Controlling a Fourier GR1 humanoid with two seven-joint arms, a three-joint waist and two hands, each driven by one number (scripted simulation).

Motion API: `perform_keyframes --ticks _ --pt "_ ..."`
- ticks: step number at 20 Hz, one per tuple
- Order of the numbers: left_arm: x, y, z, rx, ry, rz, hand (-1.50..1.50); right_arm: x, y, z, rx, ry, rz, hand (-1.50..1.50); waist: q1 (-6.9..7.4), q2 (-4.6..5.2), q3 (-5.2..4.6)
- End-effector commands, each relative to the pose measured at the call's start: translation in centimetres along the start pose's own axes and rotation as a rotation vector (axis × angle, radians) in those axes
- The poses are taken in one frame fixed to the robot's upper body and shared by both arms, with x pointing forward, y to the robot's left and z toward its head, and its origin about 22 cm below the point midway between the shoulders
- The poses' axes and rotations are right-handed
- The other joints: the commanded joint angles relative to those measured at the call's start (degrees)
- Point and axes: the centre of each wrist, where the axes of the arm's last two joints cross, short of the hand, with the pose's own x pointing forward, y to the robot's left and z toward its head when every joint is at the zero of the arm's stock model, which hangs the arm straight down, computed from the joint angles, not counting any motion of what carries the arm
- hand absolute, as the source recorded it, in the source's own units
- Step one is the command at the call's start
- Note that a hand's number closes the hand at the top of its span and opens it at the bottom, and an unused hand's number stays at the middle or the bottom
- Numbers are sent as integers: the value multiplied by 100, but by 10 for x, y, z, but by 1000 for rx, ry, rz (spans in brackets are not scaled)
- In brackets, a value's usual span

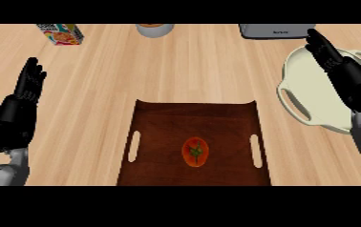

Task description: Pick the tomato from the tray and place it in the pot

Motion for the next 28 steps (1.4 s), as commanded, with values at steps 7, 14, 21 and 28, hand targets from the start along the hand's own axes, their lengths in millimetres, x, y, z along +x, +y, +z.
perform_keyframes --ticks 7,14,21,28 --pt "26 -48 -9 -133 -55 223 0 158 38 -43 562 -761 236 150 548 193 -198" --pt "47 -64 -27 -144 -61 315 0 76 71 -58 865 -958 -43 -150 396 527 -91" --pt "31 -57 -32 -113 -50 308 0 72 70 -69 941 -1065 295 -150 280 460 -122" --pt "25 -58 -29 -102 -19 301 0 87 92 -71 1068 -1060 587 -150 123 370 -130"
